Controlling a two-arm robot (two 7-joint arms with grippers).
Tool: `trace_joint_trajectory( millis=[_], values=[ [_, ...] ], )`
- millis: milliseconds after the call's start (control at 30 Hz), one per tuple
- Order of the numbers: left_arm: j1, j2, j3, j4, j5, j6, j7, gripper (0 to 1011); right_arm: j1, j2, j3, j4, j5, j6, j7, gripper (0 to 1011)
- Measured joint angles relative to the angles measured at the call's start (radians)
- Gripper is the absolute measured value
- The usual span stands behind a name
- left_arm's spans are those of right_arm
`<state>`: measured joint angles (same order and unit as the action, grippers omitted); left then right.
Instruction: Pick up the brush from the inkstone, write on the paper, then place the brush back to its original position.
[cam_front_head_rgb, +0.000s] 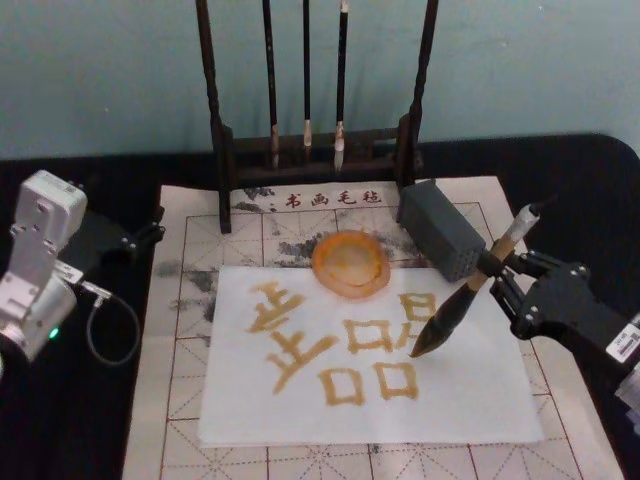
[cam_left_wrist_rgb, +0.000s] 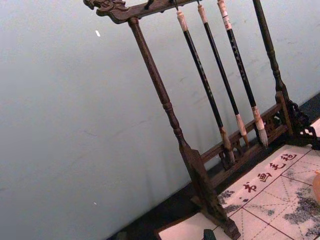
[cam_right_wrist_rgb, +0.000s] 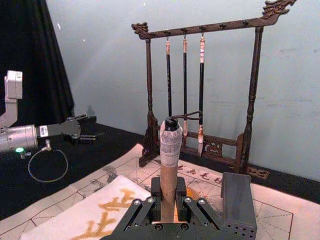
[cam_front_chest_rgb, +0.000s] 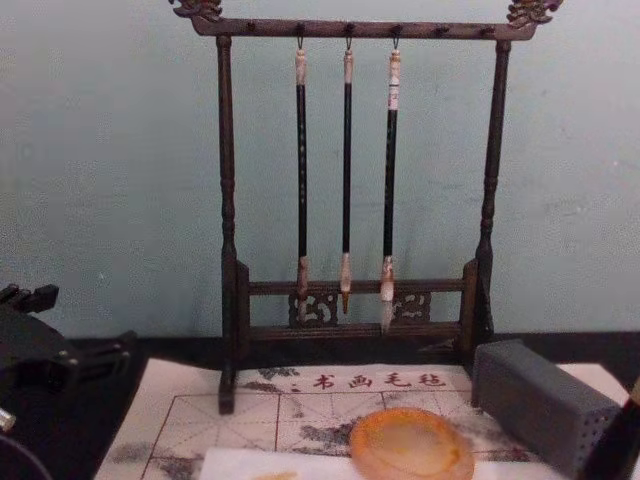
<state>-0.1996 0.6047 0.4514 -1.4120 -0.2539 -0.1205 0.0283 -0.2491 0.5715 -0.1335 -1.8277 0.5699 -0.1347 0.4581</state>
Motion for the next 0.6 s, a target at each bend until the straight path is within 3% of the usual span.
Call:
trace_joint_trajectory(
  millis=[600],
  values=[
    [0.0, 0.0, 0.0, 0.0, 0.0, 0.0, 0.0, 1001, -0.028, 0.002, 0.029, -0.011, -0.006, -0.006, -0.004, 194]
  ],
)
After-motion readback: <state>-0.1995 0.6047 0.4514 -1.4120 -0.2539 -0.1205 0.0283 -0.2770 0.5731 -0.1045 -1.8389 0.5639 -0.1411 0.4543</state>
